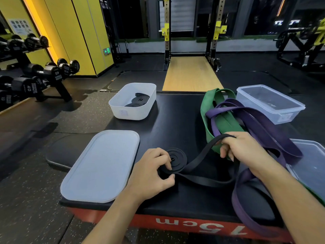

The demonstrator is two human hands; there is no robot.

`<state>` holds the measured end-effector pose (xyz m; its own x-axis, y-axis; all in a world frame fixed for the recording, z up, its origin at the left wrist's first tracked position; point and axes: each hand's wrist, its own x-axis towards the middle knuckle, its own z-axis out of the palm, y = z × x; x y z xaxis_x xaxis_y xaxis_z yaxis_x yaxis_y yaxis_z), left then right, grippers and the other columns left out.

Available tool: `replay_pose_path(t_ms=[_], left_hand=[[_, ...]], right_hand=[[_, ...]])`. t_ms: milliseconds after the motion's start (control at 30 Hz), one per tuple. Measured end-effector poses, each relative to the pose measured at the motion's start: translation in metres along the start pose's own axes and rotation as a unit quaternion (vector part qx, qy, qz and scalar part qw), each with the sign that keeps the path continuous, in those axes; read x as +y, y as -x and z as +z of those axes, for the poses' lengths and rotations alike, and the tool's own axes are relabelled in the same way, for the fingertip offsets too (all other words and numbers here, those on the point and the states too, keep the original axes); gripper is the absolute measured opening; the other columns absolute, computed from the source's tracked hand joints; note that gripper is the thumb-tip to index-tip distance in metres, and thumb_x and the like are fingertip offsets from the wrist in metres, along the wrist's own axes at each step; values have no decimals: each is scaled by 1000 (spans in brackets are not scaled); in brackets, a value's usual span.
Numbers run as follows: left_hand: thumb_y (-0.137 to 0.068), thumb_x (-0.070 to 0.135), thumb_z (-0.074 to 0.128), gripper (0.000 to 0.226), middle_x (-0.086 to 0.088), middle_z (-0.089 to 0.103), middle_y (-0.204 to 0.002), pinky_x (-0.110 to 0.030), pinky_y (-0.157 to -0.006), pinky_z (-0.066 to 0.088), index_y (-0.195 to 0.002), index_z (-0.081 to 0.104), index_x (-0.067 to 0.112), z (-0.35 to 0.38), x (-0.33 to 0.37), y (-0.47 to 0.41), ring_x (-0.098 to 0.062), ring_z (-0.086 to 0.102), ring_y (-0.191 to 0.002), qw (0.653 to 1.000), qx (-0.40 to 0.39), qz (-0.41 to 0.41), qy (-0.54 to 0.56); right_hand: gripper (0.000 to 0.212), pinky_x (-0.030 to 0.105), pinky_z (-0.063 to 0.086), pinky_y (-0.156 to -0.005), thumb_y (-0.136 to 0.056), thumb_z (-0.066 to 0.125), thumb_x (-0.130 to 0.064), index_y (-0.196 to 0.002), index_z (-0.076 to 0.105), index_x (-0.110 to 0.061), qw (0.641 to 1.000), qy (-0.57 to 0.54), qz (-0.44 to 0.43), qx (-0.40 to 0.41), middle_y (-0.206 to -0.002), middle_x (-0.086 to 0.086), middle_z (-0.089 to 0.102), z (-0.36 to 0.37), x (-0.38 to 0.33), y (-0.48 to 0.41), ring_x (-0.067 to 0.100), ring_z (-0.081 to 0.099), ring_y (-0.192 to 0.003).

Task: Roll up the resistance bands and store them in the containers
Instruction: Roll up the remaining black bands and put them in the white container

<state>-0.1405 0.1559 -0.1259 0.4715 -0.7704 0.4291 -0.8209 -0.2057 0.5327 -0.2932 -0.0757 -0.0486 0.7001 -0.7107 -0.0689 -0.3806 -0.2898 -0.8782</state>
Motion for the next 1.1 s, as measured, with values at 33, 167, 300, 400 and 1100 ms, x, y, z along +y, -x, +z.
replay_pose_path(t_ms=[33,167,300,400,1100], left_hand=[[-72,35,78,21,22,59,-106,-17,-84,44,-79,58,32,0,0,0,-5,54,-113,1000,-1,-1,0],[-73,35,78,21,23,59,-106,-17,-84,44,-79,58,33,0,0,-1,-3,54,-113,1000,-2,-2,-2],[-73,35,76,19,22,60,-106,-17,-86,43,-78,58,33,-1,2,-1,-5,55,-114,1000,0,-4,9],[-72,35,76,18,22,60,-106,-19,-87,45,-77,58,32,-1,2,-2,-6,56,-113,1000,0,-6,11],[-71,25,82,25,20,61,-104,-12,-88,39,-76,58,32,1,2,-2,-7,56,-111,1000,-6,-6,11]], right_hand=[[19,34,33,-57,-88,62,-10,-74,75,-11,1000,-27,-1,-13,-54,11,59,-2,1,-1,22,42,-50],[11,33,24,-55,-59,63,-10,-51,60,-17,980,-163,3,-114,-55,5,33,-16,0,6,18,31,-54],[18,24,43,-61,-54,68,-2,-55,53,-13,938,-221,-21,-268,-64,8,39,-23,9,11,15,43,-59],[26,27,47,-70,-51,75,-7,-60,51,-7,909,-252,-40,-330,-65,10,41,-27,23,8,21,44,-61],[34,24,58,-51,-93,57,1,-101,80,-22,990,8,-46,135,-66,-8,73,-38,22,6,16,70,-52]])
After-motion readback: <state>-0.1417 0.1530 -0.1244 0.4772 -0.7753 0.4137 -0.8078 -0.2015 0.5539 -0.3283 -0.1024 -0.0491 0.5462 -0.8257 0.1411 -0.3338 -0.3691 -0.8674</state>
